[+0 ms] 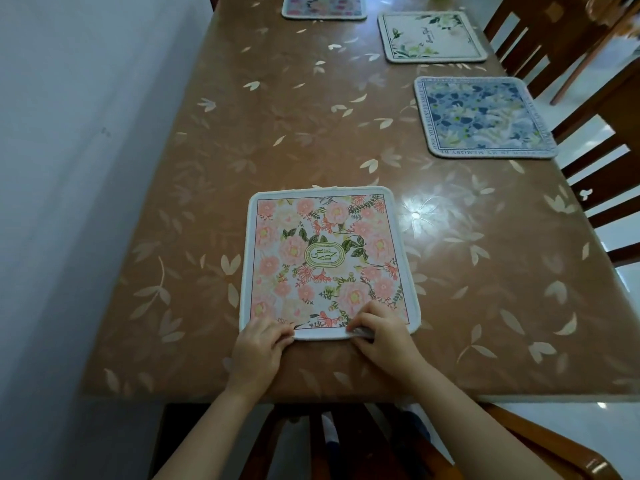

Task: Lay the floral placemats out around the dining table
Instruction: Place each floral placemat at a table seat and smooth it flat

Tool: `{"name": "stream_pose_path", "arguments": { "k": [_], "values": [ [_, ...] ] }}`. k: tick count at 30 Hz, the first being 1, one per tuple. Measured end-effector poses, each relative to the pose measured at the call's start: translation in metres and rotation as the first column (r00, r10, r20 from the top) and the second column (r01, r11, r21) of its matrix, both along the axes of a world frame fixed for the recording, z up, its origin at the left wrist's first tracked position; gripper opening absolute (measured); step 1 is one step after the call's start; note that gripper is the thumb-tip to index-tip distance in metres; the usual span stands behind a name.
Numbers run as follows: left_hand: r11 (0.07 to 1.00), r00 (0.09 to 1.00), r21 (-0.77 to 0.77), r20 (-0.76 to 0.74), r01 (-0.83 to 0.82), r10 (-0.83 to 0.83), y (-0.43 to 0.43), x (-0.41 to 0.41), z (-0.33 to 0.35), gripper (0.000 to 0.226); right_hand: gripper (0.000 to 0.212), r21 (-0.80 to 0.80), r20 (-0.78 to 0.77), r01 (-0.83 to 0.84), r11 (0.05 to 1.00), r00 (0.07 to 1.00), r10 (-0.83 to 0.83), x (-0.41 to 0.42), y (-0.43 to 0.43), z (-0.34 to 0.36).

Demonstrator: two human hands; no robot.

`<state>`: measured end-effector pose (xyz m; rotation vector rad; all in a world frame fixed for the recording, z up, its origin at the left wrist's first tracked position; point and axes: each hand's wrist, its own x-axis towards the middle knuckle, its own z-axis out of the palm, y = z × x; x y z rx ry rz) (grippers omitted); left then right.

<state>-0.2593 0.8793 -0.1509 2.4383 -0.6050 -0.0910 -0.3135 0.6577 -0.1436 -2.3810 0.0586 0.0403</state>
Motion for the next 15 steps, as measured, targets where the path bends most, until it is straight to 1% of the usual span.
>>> {"name": "stream_pose_path", "arguments": {
  "k": [4, 7, 11, 13, 15],
  "values": [
    [0.999, 1.0, -0.039, 0.008, -0.002, 0.002, 0.001, -0.003, -0.002, 0.013, 0.012, -0.007, -0.008, -0.03, 1.0, 1.0, 0.03, -0.002, -0.002, 0.001],
    [0.999, 1.0, -0.031, 0.021, 0.008, -0.007, 0.002, -0.006, 0.0, 0.015, 0.01, -0.016, -0.001, -0.034, 0.999, 0.999, 0.034, -0.002, -0.002, 0.002],
    [1.0, 0.999, -0.003, 0.04, 0.02, -0.02, 0.002, -0.005, 0.003, 0.014, 0.008, -0.093, 0.037, -0.042, 0.995, 0.998, 0.045, -0.004, -0.005, 0.005],
    [1.0, 0.999, 0.004, 0.044, 0.02, -0.021, 0.001, -0.004, 0.004, 0.013, 0.009, -0.146, 0.061, -0.056, 0.988, 0.996, 0.066, -0.006, -0.01, 0.008],
    [1.0, 0.999, 0.0, 0.042, -0.002, 0.002, 0.004, -0.001, 0.004, 0.014, 0.012, -0.165, 0.083, -0.05, 0.985, 0.994, 0.064, -0.007, -0.016, 0.011]
  ]
}}
